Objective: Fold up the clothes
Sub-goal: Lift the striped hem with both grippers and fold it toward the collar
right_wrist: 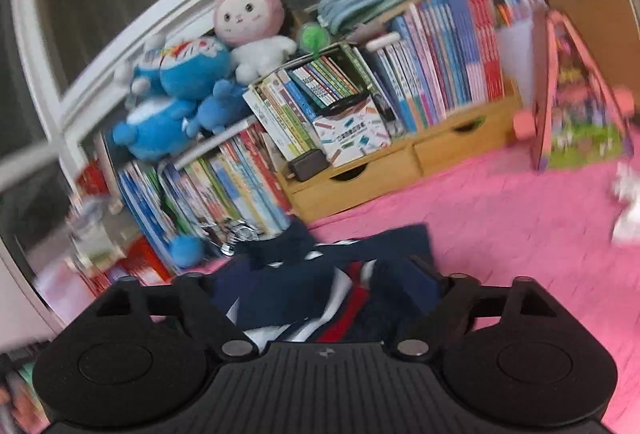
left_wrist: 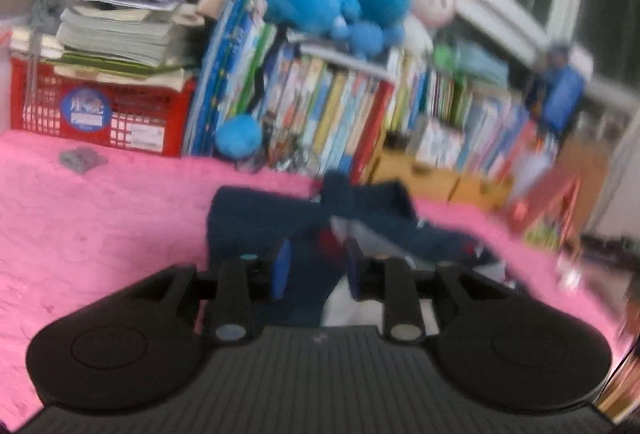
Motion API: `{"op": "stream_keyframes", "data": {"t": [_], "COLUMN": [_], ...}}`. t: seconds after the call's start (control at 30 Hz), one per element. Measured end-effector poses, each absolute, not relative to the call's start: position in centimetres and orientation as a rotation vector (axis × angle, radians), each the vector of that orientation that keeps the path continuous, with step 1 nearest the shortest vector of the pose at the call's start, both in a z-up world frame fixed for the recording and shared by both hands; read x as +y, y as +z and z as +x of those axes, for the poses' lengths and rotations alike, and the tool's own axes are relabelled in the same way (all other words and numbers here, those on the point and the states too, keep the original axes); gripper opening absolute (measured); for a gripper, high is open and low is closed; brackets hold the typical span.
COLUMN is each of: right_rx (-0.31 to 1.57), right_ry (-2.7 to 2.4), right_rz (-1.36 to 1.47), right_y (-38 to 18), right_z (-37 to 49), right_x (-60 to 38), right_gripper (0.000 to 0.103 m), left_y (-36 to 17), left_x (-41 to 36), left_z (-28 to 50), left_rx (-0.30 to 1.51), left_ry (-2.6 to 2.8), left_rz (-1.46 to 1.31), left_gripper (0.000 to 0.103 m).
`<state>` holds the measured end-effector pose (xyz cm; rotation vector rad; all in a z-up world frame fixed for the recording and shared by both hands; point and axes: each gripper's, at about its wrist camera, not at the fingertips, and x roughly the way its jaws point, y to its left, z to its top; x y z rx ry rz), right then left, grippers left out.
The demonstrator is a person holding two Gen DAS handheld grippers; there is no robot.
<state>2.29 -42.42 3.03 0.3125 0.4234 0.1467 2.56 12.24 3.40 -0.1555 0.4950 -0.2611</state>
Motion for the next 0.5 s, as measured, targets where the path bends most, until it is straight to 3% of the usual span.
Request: {"op": "stream_keyframes", "data": {"t": [0.17,0.37,0.47,0.5], "right_rx": [0.506,0.581,0.622,0.627], "right_ry": [0.088,0.202,0.095,0.069], "right_rz": [-0.107,-0.144,-0.195,-0.180], "right_y": [-2.0,-6.4,-7.6,-7.5], "right_z": [1.9,-0.4,-0.6,-0.7], "right_x": [-39.2,-37.7,-39.3,-40.1], "right_gripper": [0.081,0.066,0.066,0.067], "left_y": [0.1,-3.7,-4.1,-3.7], "left_x": [10.7,9.7,11.3,11.8], "left_z": [1.9,1.3,0.4,0.1], "left_rx": [0.557,0.642,0.625,0.630], "left_ry": [-0.296,-0.134,-0.062,-0.047], "left_rz": [0.008,0.217,0.235,0.226], "left_gripper": [0.055,0.058,0.058,0.052]}}
